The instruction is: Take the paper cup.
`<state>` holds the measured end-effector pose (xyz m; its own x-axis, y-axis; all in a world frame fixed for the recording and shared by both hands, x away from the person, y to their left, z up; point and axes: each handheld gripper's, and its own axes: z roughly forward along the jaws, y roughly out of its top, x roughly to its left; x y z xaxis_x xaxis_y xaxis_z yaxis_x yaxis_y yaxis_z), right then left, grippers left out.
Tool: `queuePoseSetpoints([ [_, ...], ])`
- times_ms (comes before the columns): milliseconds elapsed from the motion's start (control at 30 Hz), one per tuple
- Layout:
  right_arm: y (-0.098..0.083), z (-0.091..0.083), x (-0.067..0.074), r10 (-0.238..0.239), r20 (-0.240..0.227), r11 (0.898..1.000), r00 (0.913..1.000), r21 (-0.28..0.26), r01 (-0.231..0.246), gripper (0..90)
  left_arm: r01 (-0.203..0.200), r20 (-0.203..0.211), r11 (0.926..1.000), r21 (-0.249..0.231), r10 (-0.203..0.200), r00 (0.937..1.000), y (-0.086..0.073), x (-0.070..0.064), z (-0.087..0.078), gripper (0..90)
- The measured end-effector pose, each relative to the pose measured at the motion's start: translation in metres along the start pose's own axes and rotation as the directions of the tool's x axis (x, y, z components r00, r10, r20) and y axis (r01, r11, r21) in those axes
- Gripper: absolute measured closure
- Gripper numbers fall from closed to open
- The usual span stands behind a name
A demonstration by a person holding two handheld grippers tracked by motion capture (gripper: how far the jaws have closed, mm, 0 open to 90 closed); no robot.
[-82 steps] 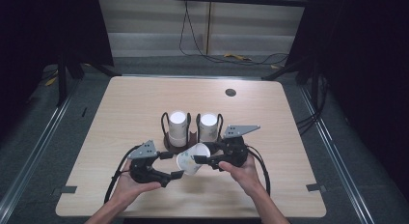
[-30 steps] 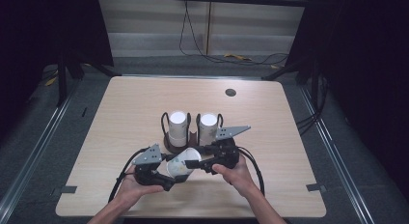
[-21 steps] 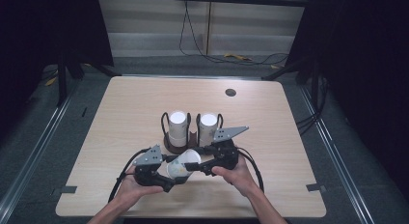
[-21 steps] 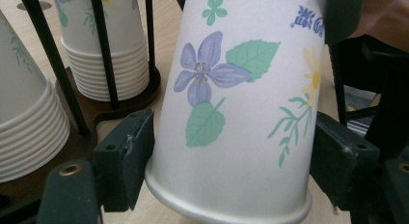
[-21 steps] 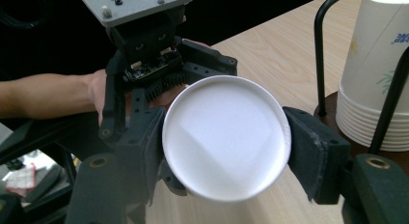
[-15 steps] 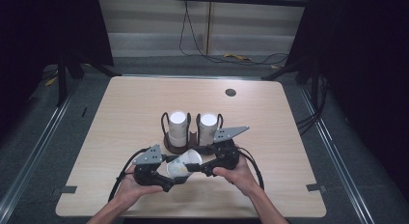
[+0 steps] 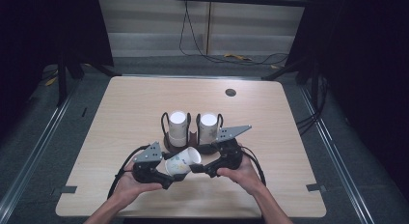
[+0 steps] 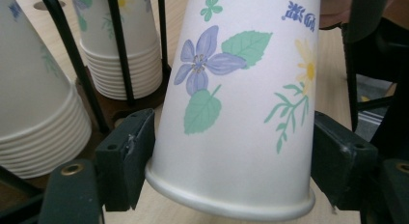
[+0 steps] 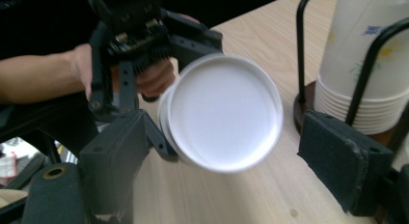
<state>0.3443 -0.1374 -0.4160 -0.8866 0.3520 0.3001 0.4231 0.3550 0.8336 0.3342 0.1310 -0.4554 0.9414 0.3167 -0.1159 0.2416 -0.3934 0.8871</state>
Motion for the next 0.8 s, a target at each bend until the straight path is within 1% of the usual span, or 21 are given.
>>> queuePoseSetpoints([
  [33,0.0,-0.001,0.0,-0.002,0.005,1.0,1.0,0.005,0.002,16.9,0.006,0.003,1.0,-0.003,-0.006,1.0,0.001,0.001,-0.001,23.9],
  [67,-0.001,-0.002,0.0,-0.005,0.006,1.0,1.0,0.009,0.005,16.7,0.003,0.005,1.0,0.003,-0.003,1.0,0.003,0.001,-0.002,23.9],
  [133,-0.001,-0.003,-0.001,-0.002,0.013,1.0,0.9999,0.015,0.002,16.3,0.023,0.01,0.9995,0.022,-0.023,0.9997,0.005,0.002,-0.004,24.1],
  [200,-0.002,-0.003,-0.001,-0.009,0.016,1.0,0.9998,0.023,0.008,15.9,0.009,0.009,0.9989,0.047,-0.01,0.9999,0.008,0.004,-0.005,24.0],
  [300,-0.002,-0.003,-0.002,0.001,0.015,1.0,0.9999,0.028,-0.002,16.7,-0.006,0.0,0.9987,0.05,0.006,1.0,0.011,0.006,-0.007,24.0],
  [333,-0.002,-0.003,-0.002,0.001,0.017,1.0,0.9999,0.03,-0.001,17.1,-0.004,0.003,0.9989,0.046,0.004,1.0,0.01,0.006,-0.007,24.0],
  [400,-0.002,-0.002,-0.003,-0.003,0.019,0.999,0.9998,0.037,0.003,17.8,-0.001,0.003,0.9986,0.053,0.001,1.0,0.009,0.006,-0.006,24.0],
  [433,-0.002,-0.001,-0.004,-0.005,0.024,0.999,0.9997,0.043,0.004,18.3,-0.016,-0.004,0.998,0.062,0.017,0.9999,0.008,0.006,-0.005,24.0],
  [467,-0.003,-0.001,-0.004,-0.008,0.028,0.999,0.9996,0.049,0.007,18.5,-0.012,-0.009,0.9976,0.068,0.013,0.9999,0.007,0.006,-0.004,24.0],
  [533,-0.003,0.001,-0.005,-0.015,0.035,0.998,0.9993,0.066,0.012,19.6,-0.009,0.0,0.996,0.089,0.009,1.0,0.004,0.005,-0.002,24.0],
  [567,-0.003,0.002,-0.004,-0.019,0.037,0.997,0.9991,0.074,0.017,20.7,0.002,0.013,0.9957,0.093,-0.003,0.9999,0.003,0.005,0.0,24.0],
  [600,-0.003,0.002,-0.004,-0.027,0.038,0.996,0.9989,0.082,0.024,21.3,-0.002,0.011,0.9946,0.104,0.001,0.9999,0.002,0.006,0.001,24.0],
  [633,-0.003,0.002,-0.004,-0.027,0.036,0.996,0.999,0.089,0.024,21.3,-0.004,-0.008,0.993,0.118,0.005,1.0,0.001,0.006,0.002,24.0],
  [733,-0.003,0.002,-0.004,-0.041,0.052,0.992,0.9978,0.119,0.034,21.3,0.017,0.002,0.9916,0.128,-0.018,0.9998,-0.001,0.009,0.003,24.1],
  [800,-0.003,0.002,-0.004,-0.045,0.055,0.989,0.9975,0.142,0.037,21.3,0.009,-0.016,0.9905,0.137,-0.007,0.9998,-0.001,0.01,0.003,24.2],
])
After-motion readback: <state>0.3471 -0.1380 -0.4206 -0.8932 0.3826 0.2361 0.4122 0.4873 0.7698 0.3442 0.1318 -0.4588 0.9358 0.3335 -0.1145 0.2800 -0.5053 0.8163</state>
